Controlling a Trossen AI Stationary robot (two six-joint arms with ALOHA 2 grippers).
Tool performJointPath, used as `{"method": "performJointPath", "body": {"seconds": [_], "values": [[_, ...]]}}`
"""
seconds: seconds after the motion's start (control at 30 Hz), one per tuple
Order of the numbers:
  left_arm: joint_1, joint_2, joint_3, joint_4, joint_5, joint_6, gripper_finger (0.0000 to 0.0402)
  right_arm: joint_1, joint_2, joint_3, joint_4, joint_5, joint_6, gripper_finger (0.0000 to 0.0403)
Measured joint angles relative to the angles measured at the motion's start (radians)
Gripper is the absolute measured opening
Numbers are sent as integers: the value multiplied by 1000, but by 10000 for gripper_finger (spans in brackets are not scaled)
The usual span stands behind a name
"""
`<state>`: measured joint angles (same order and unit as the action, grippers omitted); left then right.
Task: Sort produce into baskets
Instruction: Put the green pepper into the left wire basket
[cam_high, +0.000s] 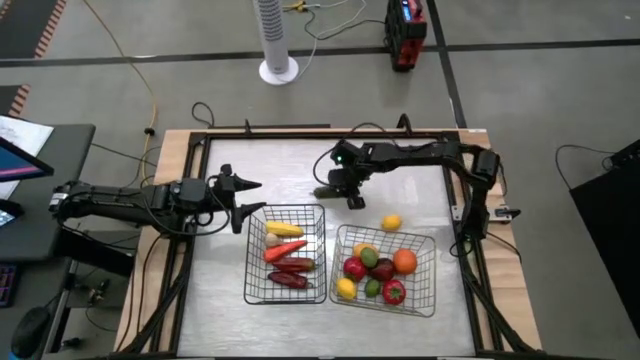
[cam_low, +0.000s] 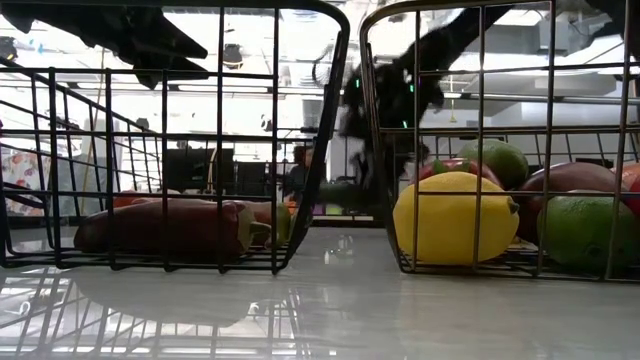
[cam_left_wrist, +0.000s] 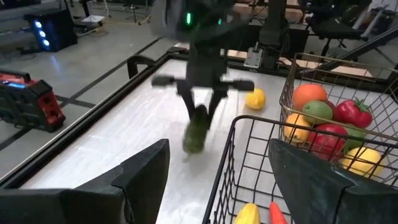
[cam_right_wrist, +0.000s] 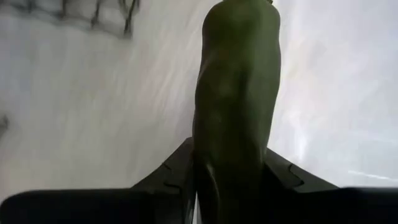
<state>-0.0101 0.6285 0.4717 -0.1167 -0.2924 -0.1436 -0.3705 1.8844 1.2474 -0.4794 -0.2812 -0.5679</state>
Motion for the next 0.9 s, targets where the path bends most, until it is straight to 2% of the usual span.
{"method": "performJointPath", "body": {"seconds": [0.13, 0.33, 0.47, 0.57, 0.73, 0.9], "values": [[0, 0, 0, 1, 0, -4, 263, 12, -75, 40, -37, 32, 43, 155], [0, 0, 0, 1, -1, -29, 263, 57, -214, 60, -24, 119, 86, 147], [0, 0, 0, 5, -8, -45, 263, 118, -256, 60, 46, 77, 161, 151], [0, 0, 0, 21, -16, -55, 263, 174, -251, 60, 146, 64, 218, 168], [0, 0, 0, 57, -19, -56, 263, 266, -171, 60, 319, 42, 280, 198], [0, 0, 0, 52, 6, -71, 263, 337, -92, 92, 327, 44, 280, 239]]}}
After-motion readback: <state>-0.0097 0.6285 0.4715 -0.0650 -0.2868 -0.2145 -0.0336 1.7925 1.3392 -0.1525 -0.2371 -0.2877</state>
